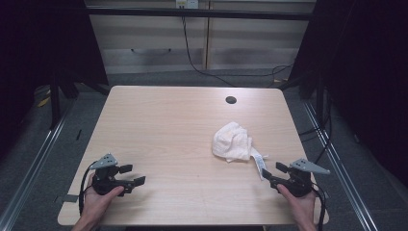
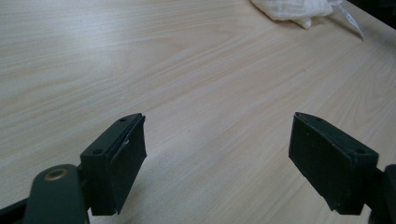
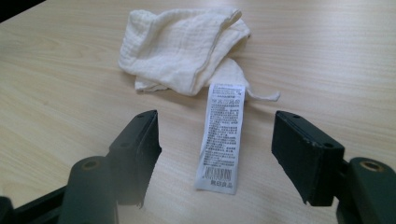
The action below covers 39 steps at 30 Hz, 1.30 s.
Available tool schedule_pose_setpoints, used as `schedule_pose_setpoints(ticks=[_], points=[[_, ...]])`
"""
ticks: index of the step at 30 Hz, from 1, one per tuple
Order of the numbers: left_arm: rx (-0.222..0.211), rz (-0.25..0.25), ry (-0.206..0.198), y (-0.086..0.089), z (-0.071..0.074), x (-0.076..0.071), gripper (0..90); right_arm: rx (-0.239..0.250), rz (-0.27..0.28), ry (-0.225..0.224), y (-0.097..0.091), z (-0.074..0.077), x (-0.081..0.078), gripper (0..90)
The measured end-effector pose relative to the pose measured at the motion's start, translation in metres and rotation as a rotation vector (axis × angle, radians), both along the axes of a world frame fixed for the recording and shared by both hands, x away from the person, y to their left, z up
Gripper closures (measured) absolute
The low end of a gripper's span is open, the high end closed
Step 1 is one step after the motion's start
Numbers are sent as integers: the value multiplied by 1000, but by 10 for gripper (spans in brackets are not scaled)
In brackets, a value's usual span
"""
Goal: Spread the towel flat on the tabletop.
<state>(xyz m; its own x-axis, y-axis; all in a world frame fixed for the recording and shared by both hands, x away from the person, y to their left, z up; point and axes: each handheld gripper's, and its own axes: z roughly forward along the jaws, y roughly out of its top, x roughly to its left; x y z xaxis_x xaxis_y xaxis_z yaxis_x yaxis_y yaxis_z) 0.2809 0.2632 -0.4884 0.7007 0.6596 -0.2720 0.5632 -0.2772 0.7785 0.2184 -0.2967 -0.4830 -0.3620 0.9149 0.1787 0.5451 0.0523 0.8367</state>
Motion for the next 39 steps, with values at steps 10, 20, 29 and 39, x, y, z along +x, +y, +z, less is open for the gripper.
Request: schedule_pose_setpoints(ticks=[10,20,29,39], points=[[13,-1,-5,0,-1,2,188,-44,21,60,4,-1,5,303],[-5,-12,10,-1,-3,3,200,-61,133,64,16,12,13,406],[-11,-8,15,2,-3,3,201,-26,236,33,31,34,54,450],[7,-7,11,1,-3,3,201,-101,298,60,49,41,106,423]])
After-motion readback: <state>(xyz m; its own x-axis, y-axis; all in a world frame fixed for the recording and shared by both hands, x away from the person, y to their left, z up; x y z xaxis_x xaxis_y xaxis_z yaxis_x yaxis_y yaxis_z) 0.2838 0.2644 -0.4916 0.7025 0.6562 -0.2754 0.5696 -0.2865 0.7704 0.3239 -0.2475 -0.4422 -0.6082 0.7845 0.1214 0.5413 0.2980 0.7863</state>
